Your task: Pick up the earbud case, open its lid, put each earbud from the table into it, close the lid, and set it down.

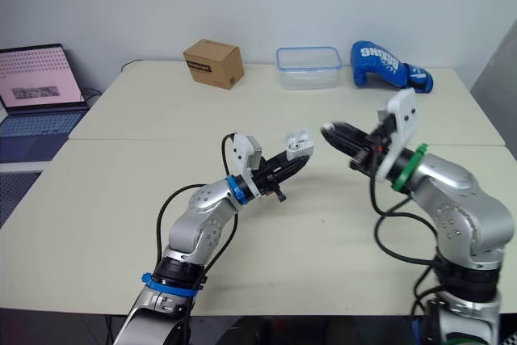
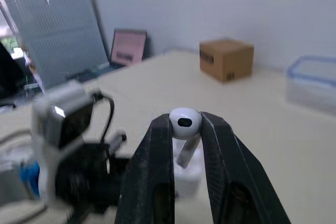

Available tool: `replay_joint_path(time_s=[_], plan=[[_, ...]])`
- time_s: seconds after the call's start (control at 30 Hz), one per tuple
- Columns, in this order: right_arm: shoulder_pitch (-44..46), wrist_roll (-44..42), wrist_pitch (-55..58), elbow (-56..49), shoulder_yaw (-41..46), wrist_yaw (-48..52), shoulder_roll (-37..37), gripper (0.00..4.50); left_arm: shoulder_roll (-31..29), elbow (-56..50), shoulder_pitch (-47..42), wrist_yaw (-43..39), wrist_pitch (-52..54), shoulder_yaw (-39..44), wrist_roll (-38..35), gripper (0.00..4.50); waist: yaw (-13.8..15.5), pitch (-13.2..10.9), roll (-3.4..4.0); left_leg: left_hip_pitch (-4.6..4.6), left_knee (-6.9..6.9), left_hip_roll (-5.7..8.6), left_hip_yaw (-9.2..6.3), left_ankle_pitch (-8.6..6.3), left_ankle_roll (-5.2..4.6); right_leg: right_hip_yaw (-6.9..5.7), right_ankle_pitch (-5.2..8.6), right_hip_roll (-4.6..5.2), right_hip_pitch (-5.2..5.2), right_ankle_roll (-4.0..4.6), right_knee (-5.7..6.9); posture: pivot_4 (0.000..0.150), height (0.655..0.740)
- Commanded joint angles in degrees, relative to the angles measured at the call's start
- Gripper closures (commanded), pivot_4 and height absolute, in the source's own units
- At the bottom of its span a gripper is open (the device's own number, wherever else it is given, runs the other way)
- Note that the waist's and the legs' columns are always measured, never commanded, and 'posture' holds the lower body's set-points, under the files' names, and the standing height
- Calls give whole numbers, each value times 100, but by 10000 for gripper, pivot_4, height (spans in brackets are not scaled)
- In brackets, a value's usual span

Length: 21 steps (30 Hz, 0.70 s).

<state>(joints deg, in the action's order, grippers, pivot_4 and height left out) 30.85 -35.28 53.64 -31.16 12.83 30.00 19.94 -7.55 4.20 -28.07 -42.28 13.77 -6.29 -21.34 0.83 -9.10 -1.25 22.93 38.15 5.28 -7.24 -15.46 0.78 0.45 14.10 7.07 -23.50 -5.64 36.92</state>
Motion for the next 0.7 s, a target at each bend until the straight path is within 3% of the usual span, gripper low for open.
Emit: replay_joint_path(time_s=[0.03,0.7], plan=[[83,-36,-240,-61,-67,-541,-338,41190,36,-314,-217,-142,40,-2,-172,37590,-1,0,0,0,3,6,7,0,0,6,0,6,0,0,0,1500,7400],[-360,180,-776,408,-605,-696,-107,41190,164,-126,-529,-240,-90,22,-169,37590,-143,1,6,-12,-7,2,14,1,-1,16,-1,-10,-2,1,14,1500,7400]])
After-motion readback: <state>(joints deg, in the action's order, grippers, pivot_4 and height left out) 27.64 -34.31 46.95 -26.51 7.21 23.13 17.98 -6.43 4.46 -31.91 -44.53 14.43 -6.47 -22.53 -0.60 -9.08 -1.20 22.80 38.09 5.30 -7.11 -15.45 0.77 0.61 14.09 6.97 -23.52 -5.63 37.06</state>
